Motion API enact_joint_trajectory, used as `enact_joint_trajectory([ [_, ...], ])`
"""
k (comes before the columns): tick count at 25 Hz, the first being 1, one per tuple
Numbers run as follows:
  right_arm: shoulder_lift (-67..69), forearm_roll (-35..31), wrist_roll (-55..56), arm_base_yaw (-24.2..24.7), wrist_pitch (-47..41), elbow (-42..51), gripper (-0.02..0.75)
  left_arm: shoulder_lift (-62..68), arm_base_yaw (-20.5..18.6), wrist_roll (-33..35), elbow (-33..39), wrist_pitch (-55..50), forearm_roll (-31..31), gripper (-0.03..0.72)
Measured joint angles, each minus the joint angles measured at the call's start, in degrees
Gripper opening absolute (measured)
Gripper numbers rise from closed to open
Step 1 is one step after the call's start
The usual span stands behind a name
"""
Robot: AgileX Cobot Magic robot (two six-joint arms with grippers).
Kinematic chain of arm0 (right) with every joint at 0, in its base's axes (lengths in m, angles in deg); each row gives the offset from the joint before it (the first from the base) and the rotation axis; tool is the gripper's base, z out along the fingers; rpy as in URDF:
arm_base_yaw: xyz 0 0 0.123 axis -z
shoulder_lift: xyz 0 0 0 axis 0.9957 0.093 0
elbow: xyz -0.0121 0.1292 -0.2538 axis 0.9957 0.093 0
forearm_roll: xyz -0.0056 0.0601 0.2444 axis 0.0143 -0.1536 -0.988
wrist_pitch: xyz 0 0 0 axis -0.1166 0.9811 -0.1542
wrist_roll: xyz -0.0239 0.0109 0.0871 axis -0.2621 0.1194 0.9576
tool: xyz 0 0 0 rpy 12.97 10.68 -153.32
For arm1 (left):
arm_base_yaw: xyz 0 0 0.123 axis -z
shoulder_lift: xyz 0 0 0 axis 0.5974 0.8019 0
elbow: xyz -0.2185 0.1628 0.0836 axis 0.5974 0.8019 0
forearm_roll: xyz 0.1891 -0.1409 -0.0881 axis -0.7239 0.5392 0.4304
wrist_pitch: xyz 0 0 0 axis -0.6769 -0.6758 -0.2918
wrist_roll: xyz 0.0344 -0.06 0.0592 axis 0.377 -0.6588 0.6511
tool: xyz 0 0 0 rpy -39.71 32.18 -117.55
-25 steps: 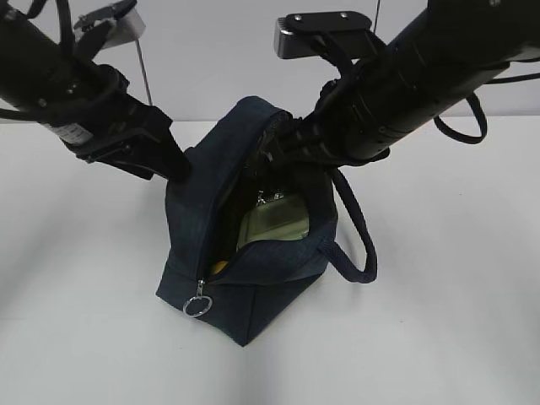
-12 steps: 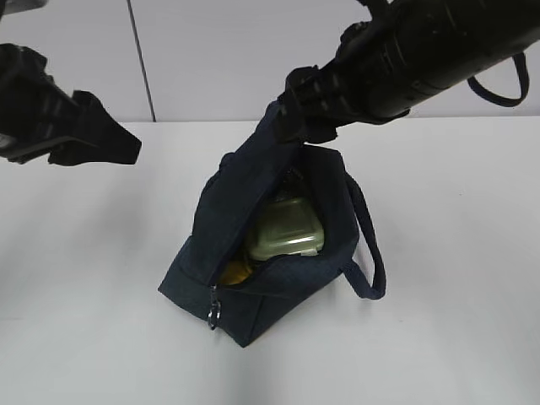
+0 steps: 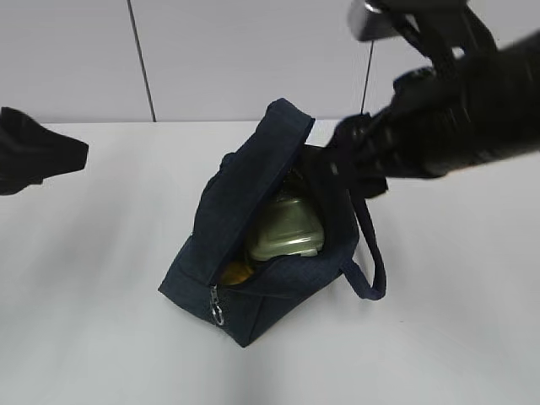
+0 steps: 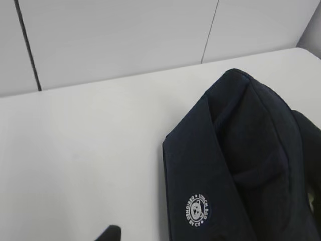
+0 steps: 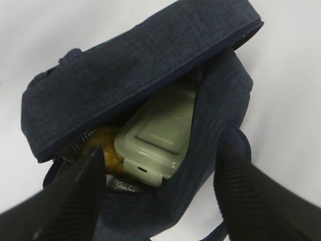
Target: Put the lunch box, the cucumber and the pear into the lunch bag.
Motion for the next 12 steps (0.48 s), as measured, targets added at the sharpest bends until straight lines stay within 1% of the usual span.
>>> enact_joint_trajectory([
  [1,-2.19,0.12,0.00,-0.64,5.19,4.94,0.517,-1.20,0.48,0.66,1.86,1.79,0.07,0.332],
  [3,-6.28,0.35,-0.53,-2.30,14.00,11.94,0.501,-3.52,1.78,2.90,4.76,5.25,0.21,0.332],
  [6,-8.98,0.35,-0.81,-3.38,24.83,18.10,0.473,-4.59,3.58,5.45,6.24,7.45,0.40,0.332],
  [9,-9.08,0.35,-0.81,-3.49,29.60,19.20,0.402,-4.59,3.83,5.93,6.42,7.82,0.80,0.332],
  [12,-9.08,-0.44,-0.30,-3.57,32.52,19.20,0.334,-4.59,3.83,6.06,6.42,7.83,2.83,0.332],
])
